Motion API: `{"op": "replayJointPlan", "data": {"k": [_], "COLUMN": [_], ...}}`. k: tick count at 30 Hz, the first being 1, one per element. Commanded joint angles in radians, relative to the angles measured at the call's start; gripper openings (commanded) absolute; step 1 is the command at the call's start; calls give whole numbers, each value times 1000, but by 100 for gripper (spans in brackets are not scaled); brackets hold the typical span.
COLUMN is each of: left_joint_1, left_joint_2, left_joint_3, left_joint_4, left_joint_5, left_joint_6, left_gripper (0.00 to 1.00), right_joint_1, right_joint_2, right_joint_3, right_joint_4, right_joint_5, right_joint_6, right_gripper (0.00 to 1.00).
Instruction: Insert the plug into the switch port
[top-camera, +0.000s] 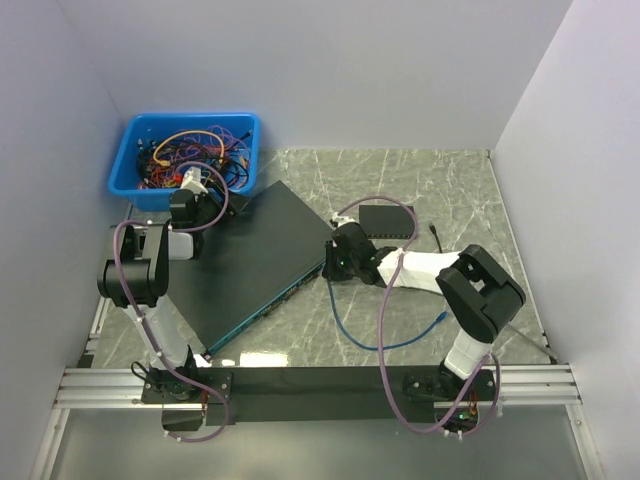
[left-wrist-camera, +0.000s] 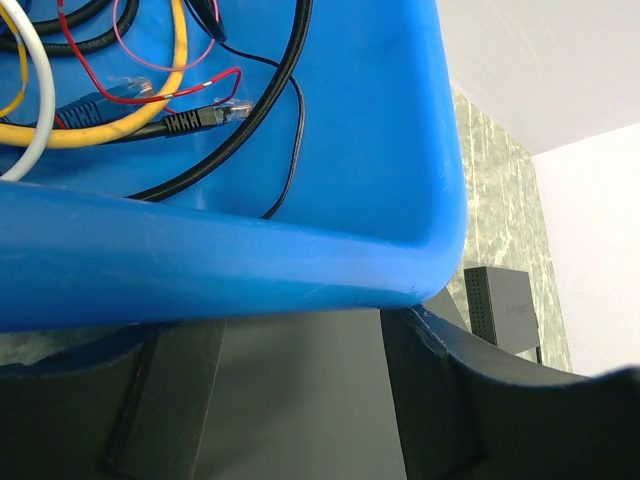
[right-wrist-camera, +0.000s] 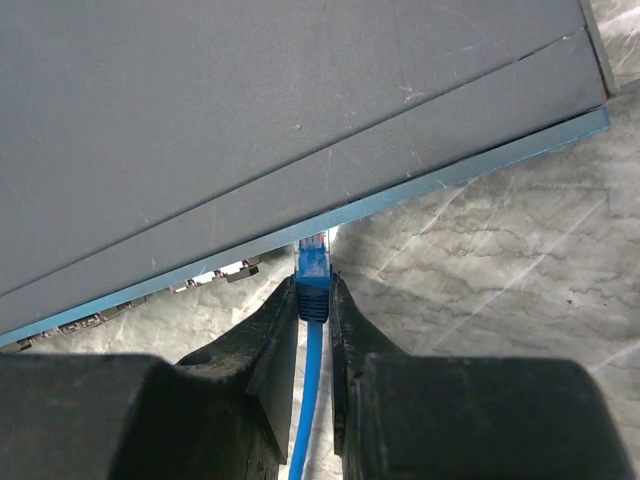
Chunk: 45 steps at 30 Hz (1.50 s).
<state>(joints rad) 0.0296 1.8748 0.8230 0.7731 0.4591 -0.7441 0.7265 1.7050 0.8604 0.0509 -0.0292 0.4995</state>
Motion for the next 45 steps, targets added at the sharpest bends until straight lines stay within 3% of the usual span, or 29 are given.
{"op": "replayJointPlan", "data": {"k": [1,26,45], "left_joint_1": [7,6,6], "left_joint_2": [-5,6,18], "left_joint_3": [21,31,44], "left_joint_4": [74,63,52], "left_joint_5": [-3,-4,-8], "left_joint_6": [37,31,25], "left_gripper": [68,67,68], "right_joint_1": [-13,-16,-6], "right_joint_2": [18,-148,-76], "right_joint_3": [68,94,37], "right_joint_4": [-14,-62,26], "right_joint_5": [-3,28,-23], "right_joint_6": [-35,-99,-90], "right_gripper": [0,0,0]}}
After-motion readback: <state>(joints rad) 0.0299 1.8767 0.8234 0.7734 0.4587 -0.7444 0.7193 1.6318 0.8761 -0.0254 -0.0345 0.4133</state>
